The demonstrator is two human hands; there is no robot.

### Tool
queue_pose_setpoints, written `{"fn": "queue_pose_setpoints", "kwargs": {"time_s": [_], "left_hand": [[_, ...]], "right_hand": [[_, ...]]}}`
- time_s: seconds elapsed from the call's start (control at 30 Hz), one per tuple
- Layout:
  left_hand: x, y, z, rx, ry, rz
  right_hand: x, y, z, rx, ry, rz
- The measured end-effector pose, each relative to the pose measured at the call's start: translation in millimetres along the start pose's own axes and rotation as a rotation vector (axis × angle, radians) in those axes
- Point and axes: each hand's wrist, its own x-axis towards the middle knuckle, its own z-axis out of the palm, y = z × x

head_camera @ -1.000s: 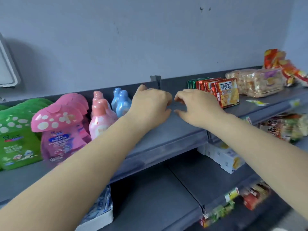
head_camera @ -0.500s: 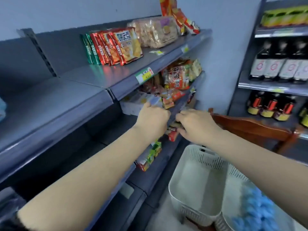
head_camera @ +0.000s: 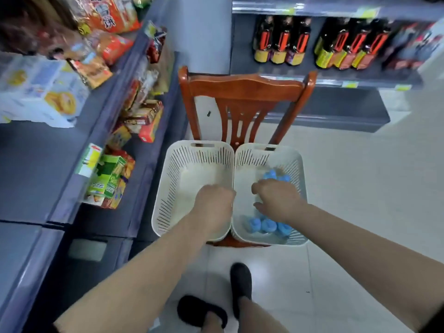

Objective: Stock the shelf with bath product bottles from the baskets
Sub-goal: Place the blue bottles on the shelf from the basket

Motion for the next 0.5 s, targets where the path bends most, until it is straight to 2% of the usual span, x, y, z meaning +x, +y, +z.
{"fn": "queue_pose_setpoints", "kwargs": {"time_s": [0.3,0.5], "left_hand": [[79.4,44.8,124.5,-0.279,-0.279,-0.042],[114.7,63.3,198.3,-0.324,-0.358,-0.131]], "right_hand": [[23.3,48.9,153.9,0.264,-0.213,0.256],[52.0,59.5,229.1,0.401,-0.271,0.348]]}}
